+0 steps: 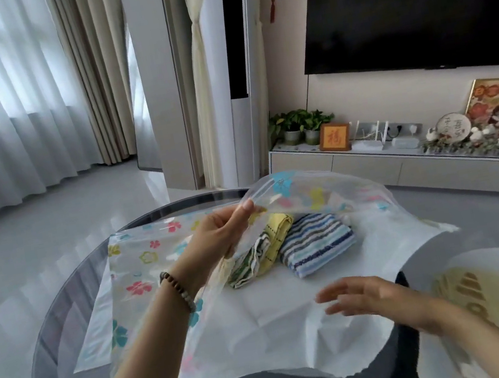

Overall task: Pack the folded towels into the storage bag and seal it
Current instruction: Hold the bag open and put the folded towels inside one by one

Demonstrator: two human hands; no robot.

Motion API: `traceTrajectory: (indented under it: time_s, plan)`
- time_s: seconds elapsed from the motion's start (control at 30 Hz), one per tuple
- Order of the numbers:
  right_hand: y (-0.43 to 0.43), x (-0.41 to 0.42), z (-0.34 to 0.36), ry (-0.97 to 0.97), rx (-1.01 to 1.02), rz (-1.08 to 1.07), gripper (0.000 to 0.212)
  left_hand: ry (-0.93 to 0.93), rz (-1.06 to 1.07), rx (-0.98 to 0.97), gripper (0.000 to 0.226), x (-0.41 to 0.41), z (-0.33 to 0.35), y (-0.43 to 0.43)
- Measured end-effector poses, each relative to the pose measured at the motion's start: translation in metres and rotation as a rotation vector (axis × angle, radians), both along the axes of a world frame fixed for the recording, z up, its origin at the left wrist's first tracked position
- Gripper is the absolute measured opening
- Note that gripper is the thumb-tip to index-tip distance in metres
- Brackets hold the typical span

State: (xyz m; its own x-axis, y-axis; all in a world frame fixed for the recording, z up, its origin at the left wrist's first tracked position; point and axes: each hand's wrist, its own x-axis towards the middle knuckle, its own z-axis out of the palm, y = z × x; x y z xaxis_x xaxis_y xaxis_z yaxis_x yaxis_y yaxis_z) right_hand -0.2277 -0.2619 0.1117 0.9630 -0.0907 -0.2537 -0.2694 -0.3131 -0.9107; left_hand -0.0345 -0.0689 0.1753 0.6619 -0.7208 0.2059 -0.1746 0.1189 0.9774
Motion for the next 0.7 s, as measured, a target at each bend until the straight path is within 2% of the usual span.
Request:
traceTrajectory:
  time_s: [0.1,0.23,0.3,0.33,0.37,0.53,0.6,0.7]
  plan:
    - [-0.034,-0.068,0.01,0.019,-0.039,-0.153,0.059,-0.016,-0.011,0.014,0.027,-0.018,-0.007,-0.015]
    - [-0.09,-0.128,-0.012,-0.051,-0.175,-0.624,0.081,-0.044,-0.01,0.067,0.04,-0.034,-0.02,-0.035]
    - [-0.113,-0.146,-0.028,-0.03,-0.236,-0.837,0.058,-0.052,-0.012,0.08,0.06,-0.038,-0.025,-0.043]
    - [-0.121,-0.154,-0.034,0.015,-0.26,-0.927,0.054,-0.054,-0.008,0.081,0.065,-0.04,-0.026,-0.047]
    - [-0.128,-0.16,-0.041,0.066,-0.265,-0.988,0.058,-0.052,-0.004,0.082,0.065,-0.043,-0.027,-0.05]
    - [-0.146,-0.17,-0.056,0.17,-0.086,-1.158,0.089,-0.075,-0.004,0.142,0.041,-0.049,-0.027,-0.061]
    - [-0.152,-0.167,-0.058,0.209,-0.075,-1.203,0.086,-0.057,0.005,0.147,0.044,-0.051,-0.026,-0.065]
    - [-0.16,-0.163,-0.06,0.232,-0.057,-1.222,0.078,-0.04,0.027,0.138,0.064,-0.05,-0.027,-0.068]
